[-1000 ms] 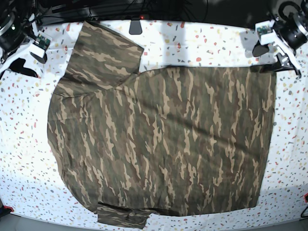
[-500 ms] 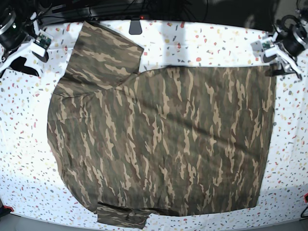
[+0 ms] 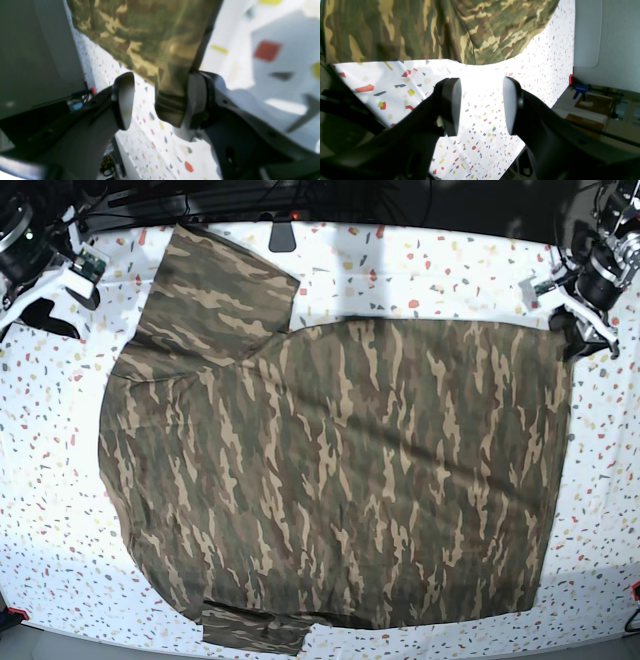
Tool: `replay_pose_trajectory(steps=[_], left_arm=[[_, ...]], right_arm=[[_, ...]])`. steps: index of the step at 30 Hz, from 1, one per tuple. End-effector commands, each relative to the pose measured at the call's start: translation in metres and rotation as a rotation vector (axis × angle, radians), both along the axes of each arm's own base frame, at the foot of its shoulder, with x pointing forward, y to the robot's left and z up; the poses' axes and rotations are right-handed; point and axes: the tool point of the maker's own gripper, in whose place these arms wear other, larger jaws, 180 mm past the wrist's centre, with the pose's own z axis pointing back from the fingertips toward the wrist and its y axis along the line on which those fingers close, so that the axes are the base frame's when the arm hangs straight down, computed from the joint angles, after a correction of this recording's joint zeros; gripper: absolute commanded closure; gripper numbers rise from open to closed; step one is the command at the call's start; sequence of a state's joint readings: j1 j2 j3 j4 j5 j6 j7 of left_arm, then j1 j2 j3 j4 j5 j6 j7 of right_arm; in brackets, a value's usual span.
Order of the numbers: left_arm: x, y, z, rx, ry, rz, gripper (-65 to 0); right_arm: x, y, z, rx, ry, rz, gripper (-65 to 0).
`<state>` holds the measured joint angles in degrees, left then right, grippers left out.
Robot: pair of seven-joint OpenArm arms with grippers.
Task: Fold the T-shirt properly
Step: 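Lower the left gripper onto the shirt's shoulder edge and grasp, then grasp the sleeve edge with the right gripper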
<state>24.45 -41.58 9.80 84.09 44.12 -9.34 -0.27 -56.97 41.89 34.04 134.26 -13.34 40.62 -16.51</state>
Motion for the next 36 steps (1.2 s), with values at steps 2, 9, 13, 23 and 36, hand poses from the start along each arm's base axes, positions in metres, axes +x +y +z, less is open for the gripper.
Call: replay_pose_trajectory(steps=[2, 9, 13, 23, 36], left_arm=[[-0.013, 0.02, -0.01, 0.078, 0.073, 0.031, -30.9], [-0.027, 0.017, -0.016, 0.068, 0.101, 0.027, -2.4], [-0.026, 0.012, -0.017, 0.008, 0.104, 0.071, 0.0], [-0.026, 0.011, -0.016, -0.016, 0.106, 0.089, 0.0], [-0.026, 0.006, -0.016, -0.039, 0.103, 0.07, 0.0]], right_arm=[[0.003, 0.003, 0.006, -0.002, -0.022, 0.016, -27.6], [0.0, 0.018, 0.006, 0.133, 0.005, 0.005, -27.6], [-0.002, 0.024, 0.004, 0.165, 0.018, 0.009, -28.4], [-0.045, 0.07, -0.05, 0.32, 0.24, 0.058, -41.6], [-0.051, 0.119, -0.111, 0.406, 0.337, 0.083, -41.6]])
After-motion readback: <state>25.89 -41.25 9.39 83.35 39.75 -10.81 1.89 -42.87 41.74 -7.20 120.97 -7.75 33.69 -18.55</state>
